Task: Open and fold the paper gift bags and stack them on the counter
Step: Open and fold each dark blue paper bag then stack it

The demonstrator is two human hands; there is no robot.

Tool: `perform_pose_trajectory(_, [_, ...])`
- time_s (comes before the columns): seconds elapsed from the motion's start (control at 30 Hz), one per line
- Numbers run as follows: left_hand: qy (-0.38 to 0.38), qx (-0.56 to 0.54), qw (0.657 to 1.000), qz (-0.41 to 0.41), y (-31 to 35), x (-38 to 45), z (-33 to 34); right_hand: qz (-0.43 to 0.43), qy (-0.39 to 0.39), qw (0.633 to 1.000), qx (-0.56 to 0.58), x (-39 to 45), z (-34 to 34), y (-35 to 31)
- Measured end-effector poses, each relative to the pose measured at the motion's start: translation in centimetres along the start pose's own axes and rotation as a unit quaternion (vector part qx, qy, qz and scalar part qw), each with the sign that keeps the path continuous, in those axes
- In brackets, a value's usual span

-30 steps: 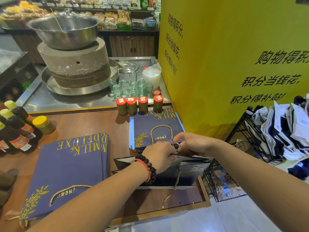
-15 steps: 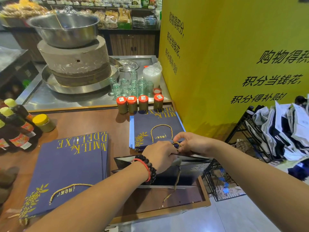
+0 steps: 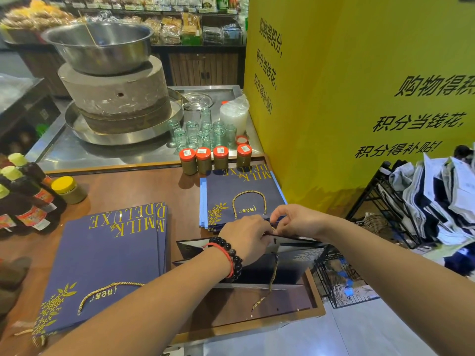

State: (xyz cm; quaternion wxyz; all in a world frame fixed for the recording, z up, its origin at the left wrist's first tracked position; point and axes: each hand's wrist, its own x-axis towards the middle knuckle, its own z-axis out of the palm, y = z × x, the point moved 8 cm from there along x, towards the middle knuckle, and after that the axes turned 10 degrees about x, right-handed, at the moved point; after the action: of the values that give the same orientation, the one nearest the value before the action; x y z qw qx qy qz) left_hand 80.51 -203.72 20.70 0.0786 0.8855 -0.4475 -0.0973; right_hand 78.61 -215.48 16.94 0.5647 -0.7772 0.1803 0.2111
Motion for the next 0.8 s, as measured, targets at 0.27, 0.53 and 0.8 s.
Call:
perform_pose_trajectory(0.27, [-0.027, 0.024, 0.999, 0.011, 0.2, 0.0, 0.4, -0.062, 0.012, 0.998, -0.001, -0.9, -0.1, -0.7])
perform_pose_trajectory(0.53, [-0.023, 0.033, 0.999, 0.002, 0.0, 0.5, 0.4, -0.196, 0.140, 0.961, -0.134, -3.9, -1.7, -2.6])
perform_pose_trajectory(0.8, [-0.036, 0.054, 0.998, -0.011, -0.1, 0.9, 0.8, -0.051, 0.194, 0.950, -0.240, -5.1, 0.3, -0.6])
